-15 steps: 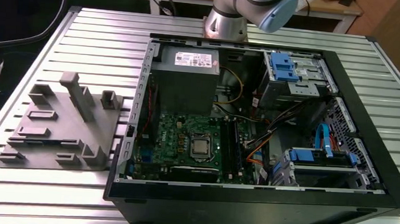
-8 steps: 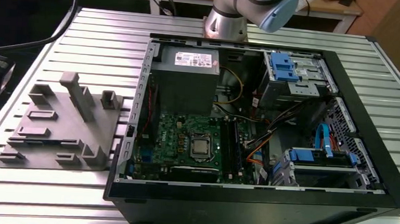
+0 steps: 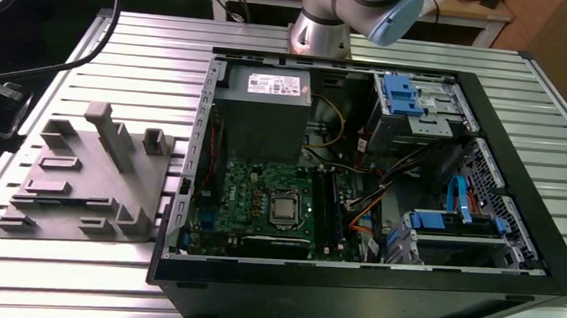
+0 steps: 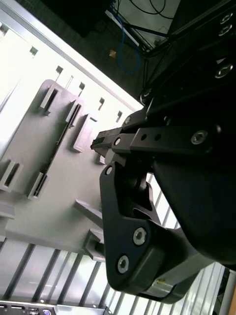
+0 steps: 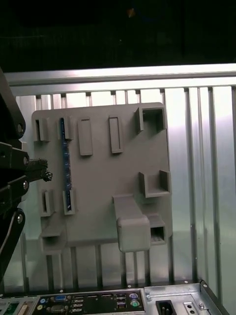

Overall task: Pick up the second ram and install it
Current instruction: 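Reach for the second ram, then pick up the second ram and move it above second insertion slot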

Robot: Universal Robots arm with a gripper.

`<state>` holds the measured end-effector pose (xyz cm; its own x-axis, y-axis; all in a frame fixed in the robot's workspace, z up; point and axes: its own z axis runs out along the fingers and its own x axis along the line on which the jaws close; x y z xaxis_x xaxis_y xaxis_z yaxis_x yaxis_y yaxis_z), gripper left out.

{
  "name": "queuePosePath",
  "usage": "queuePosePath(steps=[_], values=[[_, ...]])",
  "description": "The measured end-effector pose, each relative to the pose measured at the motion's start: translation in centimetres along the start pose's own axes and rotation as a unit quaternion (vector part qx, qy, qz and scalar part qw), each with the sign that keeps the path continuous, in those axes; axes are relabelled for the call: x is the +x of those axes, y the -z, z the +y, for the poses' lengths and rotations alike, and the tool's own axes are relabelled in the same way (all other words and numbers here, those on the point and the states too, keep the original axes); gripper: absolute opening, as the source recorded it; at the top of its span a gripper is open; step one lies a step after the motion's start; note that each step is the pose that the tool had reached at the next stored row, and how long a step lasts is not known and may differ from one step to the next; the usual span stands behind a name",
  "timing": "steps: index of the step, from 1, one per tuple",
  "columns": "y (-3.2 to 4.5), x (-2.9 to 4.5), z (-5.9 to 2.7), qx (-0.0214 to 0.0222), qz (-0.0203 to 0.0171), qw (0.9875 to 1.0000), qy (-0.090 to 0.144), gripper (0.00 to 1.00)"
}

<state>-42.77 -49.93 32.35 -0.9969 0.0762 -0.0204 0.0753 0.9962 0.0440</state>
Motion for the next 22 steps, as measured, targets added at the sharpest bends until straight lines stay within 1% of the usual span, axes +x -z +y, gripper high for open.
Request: queuePosePath(steps=[3, 18, 20, 22], values=[[-0.04, -0.34, 0.03, -0.0001, 0.0000, 1.0000, 0.000, 0.07], [-0.04, -0.44, 0.03, 0.0000, 0.0001, 1.0000, 0.000, 0.07], [-0.03, -0.43, 0.03, -0.0001, 0.0006, 1.0000, 0.008, 0.07], [-0.05, -0.43, 0.03, -0.0005, 0.0013, 0.9997, 0.025, 0.07]])
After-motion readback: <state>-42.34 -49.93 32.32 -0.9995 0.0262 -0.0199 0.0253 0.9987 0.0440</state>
